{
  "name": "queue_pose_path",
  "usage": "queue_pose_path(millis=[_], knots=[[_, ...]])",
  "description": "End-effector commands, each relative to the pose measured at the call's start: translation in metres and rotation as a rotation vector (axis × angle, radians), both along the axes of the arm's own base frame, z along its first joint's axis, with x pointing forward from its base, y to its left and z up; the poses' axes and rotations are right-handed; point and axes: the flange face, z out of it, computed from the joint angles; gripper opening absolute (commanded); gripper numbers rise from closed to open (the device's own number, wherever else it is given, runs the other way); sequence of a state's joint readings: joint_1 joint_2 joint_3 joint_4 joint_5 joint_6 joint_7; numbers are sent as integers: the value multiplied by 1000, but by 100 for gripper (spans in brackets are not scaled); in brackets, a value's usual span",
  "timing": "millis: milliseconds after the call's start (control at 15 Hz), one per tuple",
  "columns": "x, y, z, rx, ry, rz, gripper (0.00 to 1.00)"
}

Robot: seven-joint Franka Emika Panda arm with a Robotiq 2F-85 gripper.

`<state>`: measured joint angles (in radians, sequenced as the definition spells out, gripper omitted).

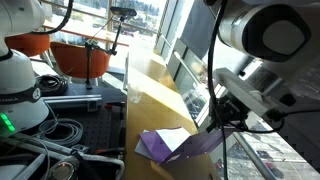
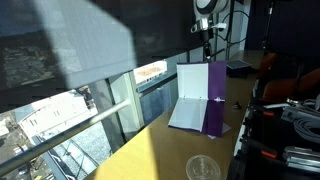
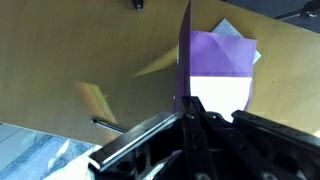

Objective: Close the file

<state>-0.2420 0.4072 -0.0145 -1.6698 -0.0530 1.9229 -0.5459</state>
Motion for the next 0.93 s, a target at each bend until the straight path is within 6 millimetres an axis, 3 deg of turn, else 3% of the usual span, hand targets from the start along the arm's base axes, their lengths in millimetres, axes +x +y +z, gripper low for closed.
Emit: queue_pose_path(millis=[0,200,467,867], knots=[[-27,19,0,-60,18,12,0],[-35,17,-13,-147,28,42,0],[-28,17,-17,-291,-57,108,0],[-20,56,-38,-366,-158,152,0]])
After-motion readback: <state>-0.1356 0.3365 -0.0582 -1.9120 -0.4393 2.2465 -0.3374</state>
